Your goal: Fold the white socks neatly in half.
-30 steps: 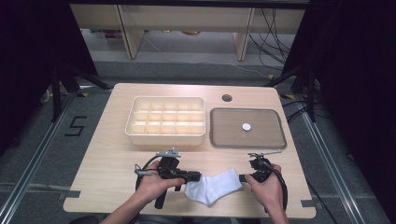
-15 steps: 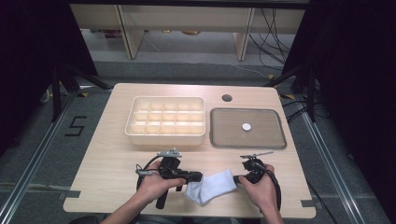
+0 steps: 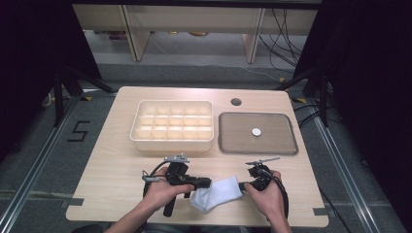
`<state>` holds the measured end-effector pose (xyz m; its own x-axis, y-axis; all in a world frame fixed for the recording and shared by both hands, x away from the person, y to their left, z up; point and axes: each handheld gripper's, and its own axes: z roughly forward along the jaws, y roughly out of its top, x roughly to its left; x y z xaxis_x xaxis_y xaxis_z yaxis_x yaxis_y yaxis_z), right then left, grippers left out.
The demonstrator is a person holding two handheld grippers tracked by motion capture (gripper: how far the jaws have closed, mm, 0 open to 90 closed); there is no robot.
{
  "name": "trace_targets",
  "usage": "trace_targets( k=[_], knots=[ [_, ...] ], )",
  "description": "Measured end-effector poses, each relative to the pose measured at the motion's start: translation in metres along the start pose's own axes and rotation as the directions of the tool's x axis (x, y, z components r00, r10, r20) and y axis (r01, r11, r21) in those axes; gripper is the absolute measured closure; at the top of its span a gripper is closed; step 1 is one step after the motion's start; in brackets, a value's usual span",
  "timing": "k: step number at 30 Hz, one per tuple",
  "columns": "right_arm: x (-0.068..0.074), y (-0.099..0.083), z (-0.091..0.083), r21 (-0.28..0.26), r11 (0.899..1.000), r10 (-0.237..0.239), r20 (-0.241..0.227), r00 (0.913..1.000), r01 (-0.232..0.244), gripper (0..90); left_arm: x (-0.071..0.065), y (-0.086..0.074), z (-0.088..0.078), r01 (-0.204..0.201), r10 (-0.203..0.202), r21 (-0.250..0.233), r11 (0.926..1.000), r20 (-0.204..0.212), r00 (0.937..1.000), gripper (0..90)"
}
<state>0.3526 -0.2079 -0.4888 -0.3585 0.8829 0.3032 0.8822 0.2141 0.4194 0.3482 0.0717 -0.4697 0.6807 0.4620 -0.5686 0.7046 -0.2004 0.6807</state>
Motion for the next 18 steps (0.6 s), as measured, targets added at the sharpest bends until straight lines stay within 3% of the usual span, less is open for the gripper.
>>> trace_targets(
  k=[1,3,5,7,9,13,16,18],
  knots=[
    [0.0014,0.0005,0.0002,0.006,1.000,0.012,0.002,0.9999,-0.012,90.0,-0.0005,0.0002,0.0006,-0.001,0.001,-0.003,1.0000,-0.004,1.0000,84.0],
    [0.0010,0.0002,0.0008,0.000,1.000,-0.020,-0.010,0.9998,0.020,90.0,-0.0002,0.0005,0.0009,-0.004,0.004,0.000,1.0000,-0.003,1.0000,84.0],
    [0.0038,0.0008,0.0013,0.012,1.000,0.004,0.002,1.0000,-0.004,90.0,0.0006,0.0011,0.0007,-0.006,0.006,0.004,1.0000,0.001,1.0000,84.0],
    [0.0029,0.0005,0.0017,0.005,1.000,-0.020,-0.009,0.9998,0.020,90.0,-0.0001,0.0015,0.0008,0.001,-0.001,-0.006,1.0000,-0.021,0.9998,84.0],
    [0.0033,0.0001,0.0020,0.003,1.000,-0.025,-0.017,0.9995,0.025,90.0,0.0012,0.0020,0.0007,0.001,-0.001,-0.004,1.0000,-0.006,1.0000,84.0],
    [0.0045,-0.0003,0.0020,0.000,0.999,-0.032,-0.016,0.9993,0.032,90.0,-0.0006,0.0026,0.0015,-0.007,0.007,-0.009,0.9999,-0.037,0.9993,84.0],
    [0.0057,-0.0011,0.0020,-0.006,0.999,-0.050,-0.007,0.9987,0.050,90.0,0.0006,0.0030,0.0031,-0.010,0.009,-0.008,0.9999,-0.017,0.9998,84.1],
    [0.0085,-0.0012,0.0015,0.006,0.999,-0.034,-0.018,0.9992,0.034,90.0,0.0004,0.0029,0.0045,-0.012,0.012,-0.008,0.9999,-0.027,0.9996,84.1]
  ],
)
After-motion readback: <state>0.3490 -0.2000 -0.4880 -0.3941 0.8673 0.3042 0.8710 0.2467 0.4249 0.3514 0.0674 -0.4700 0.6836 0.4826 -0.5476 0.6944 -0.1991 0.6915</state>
